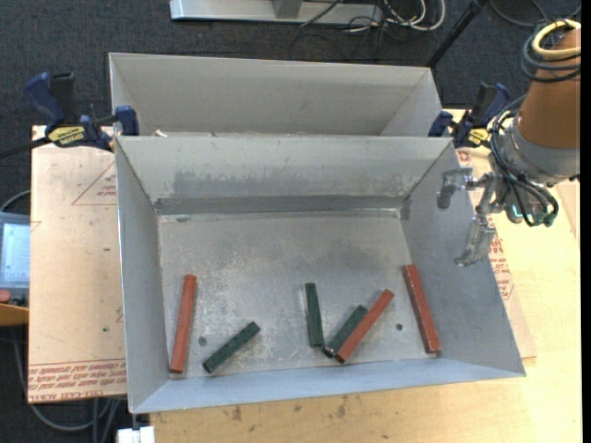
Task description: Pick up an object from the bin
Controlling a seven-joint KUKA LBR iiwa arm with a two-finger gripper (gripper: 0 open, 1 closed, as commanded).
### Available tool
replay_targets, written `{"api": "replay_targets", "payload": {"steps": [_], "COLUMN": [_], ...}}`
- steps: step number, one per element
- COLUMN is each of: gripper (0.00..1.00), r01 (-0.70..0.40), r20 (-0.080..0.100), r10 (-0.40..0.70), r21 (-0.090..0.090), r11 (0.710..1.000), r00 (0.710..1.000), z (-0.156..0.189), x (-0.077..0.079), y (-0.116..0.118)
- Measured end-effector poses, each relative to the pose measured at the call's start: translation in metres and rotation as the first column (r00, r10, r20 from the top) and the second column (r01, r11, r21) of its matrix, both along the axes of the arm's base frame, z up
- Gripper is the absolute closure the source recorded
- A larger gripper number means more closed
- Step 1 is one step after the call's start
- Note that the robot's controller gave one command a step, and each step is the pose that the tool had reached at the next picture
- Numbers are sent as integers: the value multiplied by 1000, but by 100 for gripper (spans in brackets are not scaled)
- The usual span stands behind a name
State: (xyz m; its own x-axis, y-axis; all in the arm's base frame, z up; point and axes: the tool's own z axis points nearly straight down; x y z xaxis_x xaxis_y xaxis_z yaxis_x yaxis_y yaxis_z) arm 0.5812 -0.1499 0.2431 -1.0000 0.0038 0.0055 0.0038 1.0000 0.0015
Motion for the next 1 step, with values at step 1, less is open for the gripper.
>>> {"api": "replay_targets", "payload": {"steps": [1], "gripper": [0], "r01": [-484], "r20": [4], "r10": [484], "r21": [1], "r11": [875], "r00": [875], "z": [-175], "x": [-40], "y": [14]}}
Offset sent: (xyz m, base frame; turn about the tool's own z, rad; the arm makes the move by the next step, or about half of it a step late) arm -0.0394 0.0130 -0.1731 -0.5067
